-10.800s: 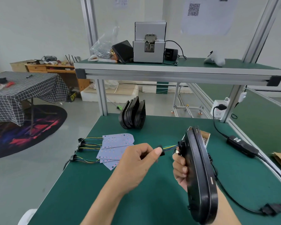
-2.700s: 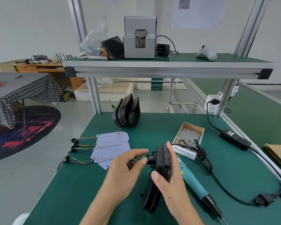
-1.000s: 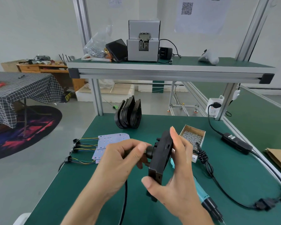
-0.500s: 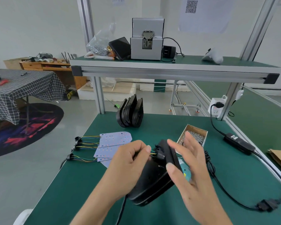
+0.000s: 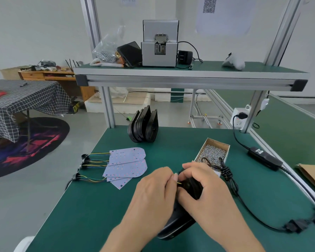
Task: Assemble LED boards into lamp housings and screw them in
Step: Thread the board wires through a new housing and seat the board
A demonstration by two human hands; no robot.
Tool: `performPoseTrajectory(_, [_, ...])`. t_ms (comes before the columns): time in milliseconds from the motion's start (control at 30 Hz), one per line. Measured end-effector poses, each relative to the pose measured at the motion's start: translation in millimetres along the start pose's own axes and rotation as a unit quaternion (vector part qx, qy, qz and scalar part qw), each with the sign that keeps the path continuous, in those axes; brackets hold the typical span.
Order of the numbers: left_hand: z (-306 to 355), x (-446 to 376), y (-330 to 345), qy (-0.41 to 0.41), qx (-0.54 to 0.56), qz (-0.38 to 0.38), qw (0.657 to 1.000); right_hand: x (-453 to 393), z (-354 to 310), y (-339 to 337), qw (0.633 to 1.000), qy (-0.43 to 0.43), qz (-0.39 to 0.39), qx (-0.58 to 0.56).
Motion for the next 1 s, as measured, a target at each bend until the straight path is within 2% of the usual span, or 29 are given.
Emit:
performPoseTrajectory(500, [-18.4, 3.9, 6.3, -0.038, 0.028, 0.010, 0.999, 3.4, 24.6, 13.9, 0.998, 0.007, 0.023, -0.051])
performPoseTrajectory(633, [-23.4, 2.1, 11.6, -0.077, 0.047, 0.023, 0.996, 0.7, 27.1, 14.9, 0.998, 0.014, 0.003, -0.054])
performPoseTrajectory(733, [-23.2, 0.4, 11.6, -0.082, 0.054, 0.032, 0.995, -1.2, 28.4, 15.1, 0.993, 0.023, -0.017, -0.117])
performPoseTrajectory(867, [-26.6, 2.1, 5.3, -0.100, 0.148, 0.039, 0.983, 9.9, 40.5, 10.2, 0.947, -0.004, -0.084, -0.311])
performPoseTrajectory(1000, [-30.4, 1.8, 1.0, -0.099, 0.315, 0.065, 0.942, 13.5, 43.9, 15.0, 0.932, 0.000, -0.152, -0.330])
Point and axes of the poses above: each hand's wrist, its own x-axis away from the middle knuckle, its own y-axis out of the palm, z = x × y, the point moved 2 cm from there along -x, towards the middle knuckle, and after that the axes turned 6 degrees about y, right-handed, at the moved point
